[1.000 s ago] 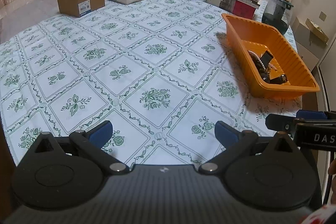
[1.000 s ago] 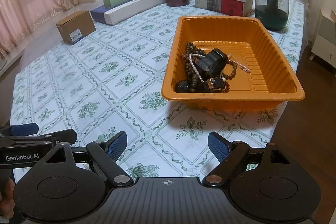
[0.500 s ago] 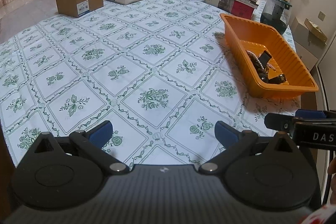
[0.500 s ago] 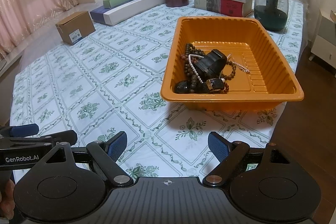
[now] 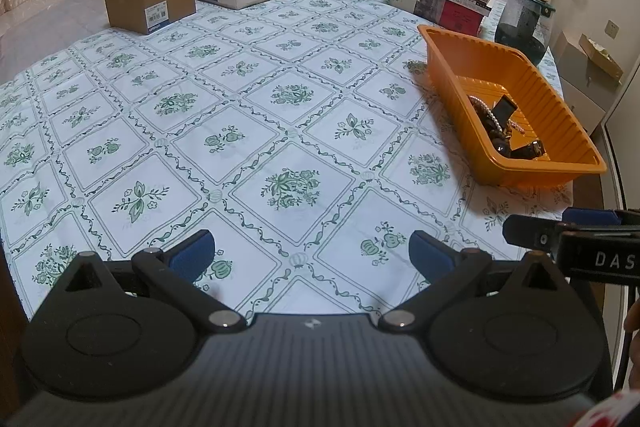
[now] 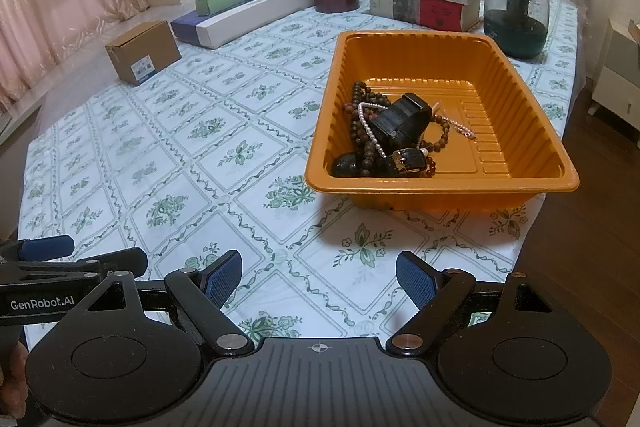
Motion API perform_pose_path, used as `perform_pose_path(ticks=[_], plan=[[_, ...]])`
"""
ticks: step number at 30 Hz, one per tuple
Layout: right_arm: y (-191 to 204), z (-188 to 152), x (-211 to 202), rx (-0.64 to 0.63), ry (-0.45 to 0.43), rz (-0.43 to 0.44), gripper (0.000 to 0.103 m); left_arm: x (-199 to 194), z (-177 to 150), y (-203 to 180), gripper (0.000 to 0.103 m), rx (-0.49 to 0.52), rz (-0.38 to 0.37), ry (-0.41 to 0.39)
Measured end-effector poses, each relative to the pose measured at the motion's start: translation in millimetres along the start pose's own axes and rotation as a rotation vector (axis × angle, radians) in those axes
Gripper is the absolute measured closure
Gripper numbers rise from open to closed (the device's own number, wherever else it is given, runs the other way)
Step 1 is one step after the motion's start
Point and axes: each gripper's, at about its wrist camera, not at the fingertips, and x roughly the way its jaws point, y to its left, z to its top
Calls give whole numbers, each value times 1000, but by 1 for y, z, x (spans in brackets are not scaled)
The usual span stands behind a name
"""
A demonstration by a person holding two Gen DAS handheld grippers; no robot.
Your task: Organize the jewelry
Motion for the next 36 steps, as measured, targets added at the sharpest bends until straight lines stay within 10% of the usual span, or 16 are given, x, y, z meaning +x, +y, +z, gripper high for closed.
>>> perform_pose_path(ticks=[36], plan=[[-1,1,1,3,3,-2,19,1,4,3,0,0,-13,-32]])
